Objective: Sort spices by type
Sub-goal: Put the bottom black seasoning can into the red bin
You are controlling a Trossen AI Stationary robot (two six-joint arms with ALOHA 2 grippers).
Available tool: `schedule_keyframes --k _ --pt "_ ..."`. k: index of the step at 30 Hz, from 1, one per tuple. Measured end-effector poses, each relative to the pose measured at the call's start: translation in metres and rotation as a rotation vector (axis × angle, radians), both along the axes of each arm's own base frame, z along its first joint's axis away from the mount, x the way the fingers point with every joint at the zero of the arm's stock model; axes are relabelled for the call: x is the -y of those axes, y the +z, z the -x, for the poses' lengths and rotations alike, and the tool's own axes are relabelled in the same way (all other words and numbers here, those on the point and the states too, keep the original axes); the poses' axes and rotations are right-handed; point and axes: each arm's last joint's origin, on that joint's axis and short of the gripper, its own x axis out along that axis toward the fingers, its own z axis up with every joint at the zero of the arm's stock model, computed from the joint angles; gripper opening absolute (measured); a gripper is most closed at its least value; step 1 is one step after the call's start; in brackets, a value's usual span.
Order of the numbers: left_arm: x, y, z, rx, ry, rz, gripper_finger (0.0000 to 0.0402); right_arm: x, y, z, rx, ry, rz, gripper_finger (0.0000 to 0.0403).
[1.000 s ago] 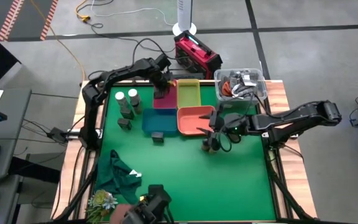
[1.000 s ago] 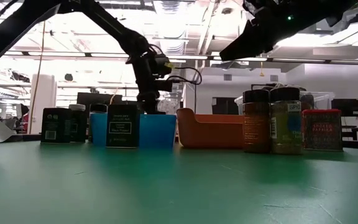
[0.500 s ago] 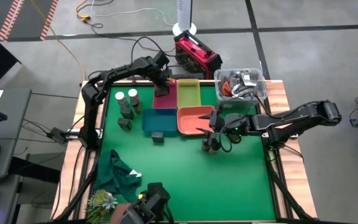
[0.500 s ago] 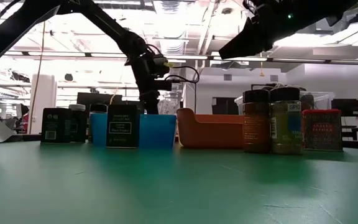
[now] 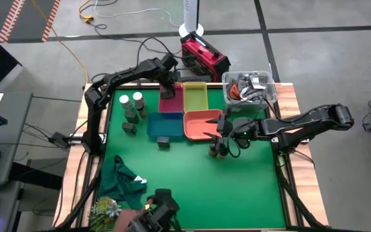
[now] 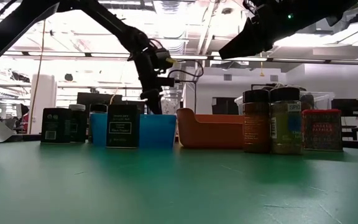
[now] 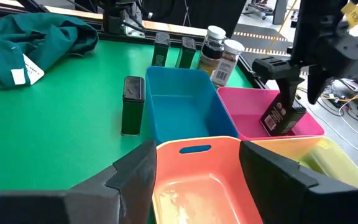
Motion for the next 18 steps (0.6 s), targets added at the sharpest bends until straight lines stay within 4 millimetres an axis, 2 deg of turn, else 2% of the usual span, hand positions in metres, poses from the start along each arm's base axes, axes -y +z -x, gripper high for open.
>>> schedule_keyframes --k 4,6,9,13,18 --pt "0.003 0.016 -0.002 -0.003 0.006 0.007 0.0220 0.000 0.000 0.000 0.000 0.000 -0.001 0.0260" --pt "0.007 0.032 -0.003 0.016 0.015 0.006 0.0220 0.000 0.000 0.000 0.000 0.000 0.000 0.0260" --pt "0.024 0.060 -0.003 0.068 -0.009 0.020 0.0220 0.000 -0.001 0.000 -0.007 0.000 0.000 0.0260" --pt "0.067 0.087 -0.004 0.110 -0.060 0.056 0.0220 0.000 -0.003 0.001 -0.032 0.000 0.002 0.0260" --pt "0.137 0.102 -0.004 0.139 -0.158 0.078 0.0218 0.003 -0.007 0.003 -0.078 -0.020 0.009 0.0260"
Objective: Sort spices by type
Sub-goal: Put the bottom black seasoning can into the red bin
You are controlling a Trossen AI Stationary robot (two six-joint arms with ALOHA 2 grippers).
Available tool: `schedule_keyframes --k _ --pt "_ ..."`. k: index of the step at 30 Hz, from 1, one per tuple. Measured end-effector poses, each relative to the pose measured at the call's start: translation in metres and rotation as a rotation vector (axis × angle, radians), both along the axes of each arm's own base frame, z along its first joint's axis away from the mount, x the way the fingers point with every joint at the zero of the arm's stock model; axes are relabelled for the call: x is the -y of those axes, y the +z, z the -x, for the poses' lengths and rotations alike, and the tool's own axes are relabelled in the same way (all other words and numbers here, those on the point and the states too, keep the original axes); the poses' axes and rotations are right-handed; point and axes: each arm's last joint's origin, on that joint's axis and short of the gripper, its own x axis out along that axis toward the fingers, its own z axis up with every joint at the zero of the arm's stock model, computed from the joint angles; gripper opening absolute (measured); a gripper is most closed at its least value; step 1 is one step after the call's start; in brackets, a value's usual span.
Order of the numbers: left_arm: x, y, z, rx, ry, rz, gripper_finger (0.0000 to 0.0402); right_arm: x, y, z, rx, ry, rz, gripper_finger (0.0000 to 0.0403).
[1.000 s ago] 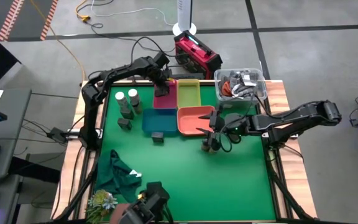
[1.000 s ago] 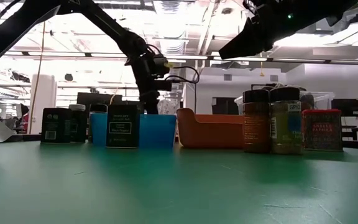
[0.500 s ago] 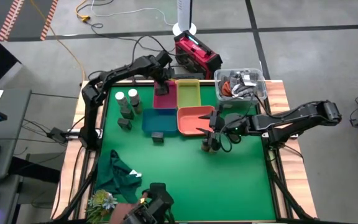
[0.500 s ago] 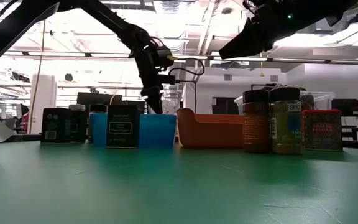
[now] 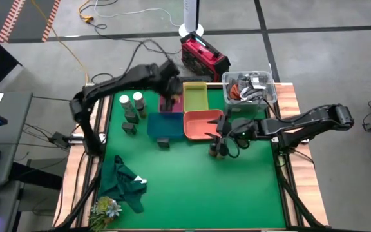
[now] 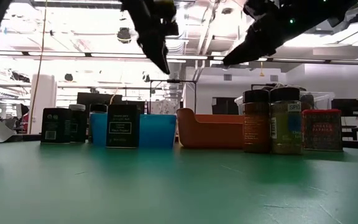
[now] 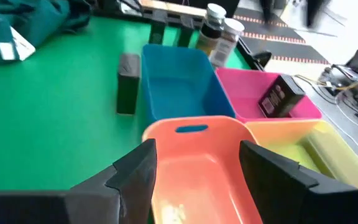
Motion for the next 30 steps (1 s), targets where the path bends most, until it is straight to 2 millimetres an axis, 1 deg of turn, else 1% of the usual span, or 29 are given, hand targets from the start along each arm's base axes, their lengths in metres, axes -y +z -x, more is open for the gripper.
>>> schedule_keyframes --k 2,4,7,9,12,15,18,25,30 --pt "0.027 -0.002 0.003 -0.006 -0.027 0.006 0.0218 0.001 -0.001 0.001 -0.017 -0.007 0.004 0.0260" --pt "0.052 -0.008 0.007 -0.025 -0.042 0.013 0.0218 0.002 -0.002 0.001 -0.024 -0.012 0.004 0.0260" --pt "0.084 -0.018 0.016 -0.045 -0.036 0.039 0.0217 0.004 -0.003 0.002 -0.035 -0.022 -0.001 0.0260" --pt "0.102 -0.025 0.023 -0.041 -0.017 0.070 0.0217 0.005 -0.003 0.002 -0.033 -0.028 -0.002 0.0260" --pt "0.122 -0.042 0.029 -0.064 0.007 0.111 0.0217 0.005 -0.002 0.001 -0.018 -0.028 -0.003 0.0260" --pt "0.134 -0.059 0.031 -0.103 0.042 0.099 0.0217 0.005 0.000 0.000 -0.003 -0.025 -0.004 0.0260" --pt "0.137 -0.073 0.030 -0.116 0.070 0.104 0.0217 0.005 0.000 0.000 0.001 -0.024 -0.001 0.0260" --pt "0.137 -0.089 0.032 -0.119 0.106 0.120 0.0217 0.005 0.001 0.000 0.006 -0.023 -0.001 0.0260" --pt "0.139 -0.104 0.032 -0.091 0.089 0.145 0.0217 0.005 0.001 0.000 0.005 -0.022 0.000 0.0260"
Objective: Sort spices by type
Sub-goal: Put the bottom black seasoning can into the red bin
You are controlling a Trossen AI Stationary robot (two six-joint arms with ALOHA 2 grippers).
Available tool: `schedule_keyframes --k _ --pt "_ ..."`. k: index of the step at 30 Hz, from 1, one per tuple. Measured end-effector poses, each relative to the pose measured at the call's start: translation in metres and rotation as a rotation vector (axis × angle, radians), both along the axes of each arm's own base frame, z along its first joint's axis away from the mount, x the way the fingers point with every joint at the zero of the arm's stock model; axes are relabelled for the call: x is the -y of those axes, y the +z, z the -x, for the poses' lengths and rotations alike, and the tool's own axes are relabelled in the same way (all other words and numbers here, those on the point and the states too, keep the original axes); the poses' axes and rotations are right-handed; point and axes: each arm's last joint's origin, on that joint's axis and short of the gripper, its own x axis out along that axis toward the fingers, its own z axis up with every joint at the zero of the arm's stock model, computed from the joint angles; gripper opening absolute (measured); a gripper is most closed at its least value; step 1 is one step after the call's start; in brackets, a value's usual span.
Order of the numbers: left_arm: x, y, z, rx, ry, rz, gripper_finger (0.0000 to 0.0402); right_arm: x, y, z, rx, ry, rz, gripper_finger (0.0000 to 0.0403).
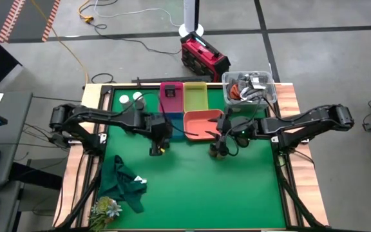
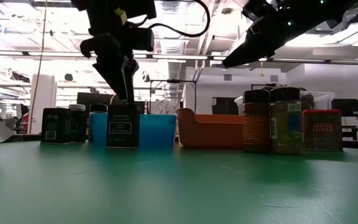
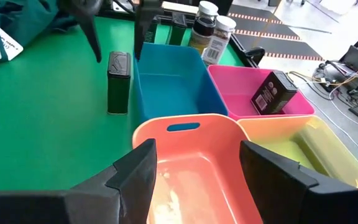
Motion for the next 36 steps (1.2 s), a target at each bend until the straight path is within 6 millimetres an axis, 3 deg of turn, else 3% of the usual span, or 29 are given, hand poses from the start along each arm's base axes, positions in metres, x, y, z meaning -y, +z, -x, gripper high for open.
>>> schedule_keyframes --k 15,25,36 --pt "0.0030 -0.0076 0.0010 -0.001 -0.045 0.003 0.0217 0.0000 0.0000 0.0000 -0.001 0.002 0.002 0.0260" --pt "0.0085 -0.0076 0.0005 0.007 -0.105 0.113 0.0217 -0.0001 0.0000 0.0000 -0.001 0.005 0.001 0.0260" --pt "0.0098 -0.0045 -0.0003 0.004 -0.175 0.075 0.0217 -0.0001 0.0001 -0.0001 0.000 0.005 0.000 0.0260"
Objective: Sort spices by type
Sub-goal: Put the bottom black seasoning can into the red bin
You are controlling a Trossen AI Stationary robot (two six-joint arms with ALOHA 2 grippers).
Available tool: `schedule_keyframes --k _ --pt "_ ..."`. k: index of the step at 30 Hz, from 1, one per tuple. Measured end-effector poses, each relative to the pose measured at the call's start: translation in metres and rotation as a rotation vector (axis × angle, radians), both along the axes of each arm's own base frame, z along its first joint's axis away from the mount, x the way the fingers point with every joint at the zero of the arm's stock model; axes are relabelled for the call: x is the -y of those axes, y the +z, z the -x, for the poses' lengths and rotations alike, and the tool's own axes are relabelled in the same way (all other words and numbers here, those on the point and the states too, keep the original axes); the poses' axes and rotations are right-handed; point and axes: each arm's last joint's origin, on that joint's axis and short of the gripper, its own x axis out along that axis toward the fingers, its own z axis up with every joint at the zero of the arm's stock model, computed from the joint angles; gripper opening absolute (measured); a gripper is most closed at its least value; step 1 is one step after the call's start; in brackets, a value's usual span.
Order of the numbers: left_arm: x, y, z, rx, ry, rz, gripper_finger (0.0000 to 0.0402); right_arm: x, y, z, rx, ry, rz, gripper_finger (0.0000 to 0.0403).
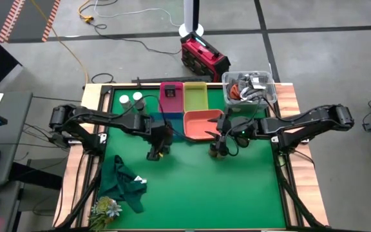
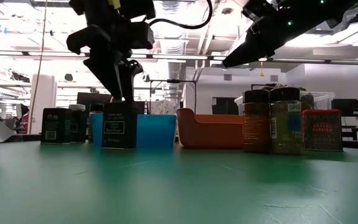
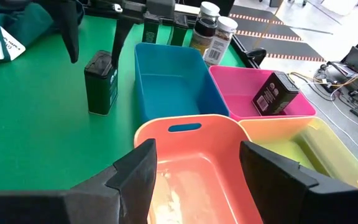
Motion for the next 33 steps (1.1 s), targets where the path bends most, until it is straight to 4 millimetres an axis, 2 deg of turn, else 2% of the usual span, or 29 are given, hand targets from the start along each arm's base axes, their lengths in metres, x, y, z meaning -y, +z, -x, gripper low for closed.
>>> schedule_keyframes --k 16,19,27,33 --pt "-0.001 -0.021 0.004 0.008 -0.019 -0.023 0.0216 0.000 0.003 -0.001 0.032 0.000 -0.001 0.0260" --pt "-0.002 -0.021 0.004 0.003 -0.013 -0.038 0.0201 0.000 0.003 -0.001 0.033 -0.001 -0.001 0.0260" --pt "-0.002 -0.022 0.006 -0.011 -0.002 -0.033 0.0125 0.000 0.003 -0.001 0.032 -0.001 -0.001 0.0260" --pt "-0.003 -0.015 0.003 0.000 0.017 0.034 0.0128 0.000 0.003 -0.001 0.033 -0.001 -0.001 0.0260"
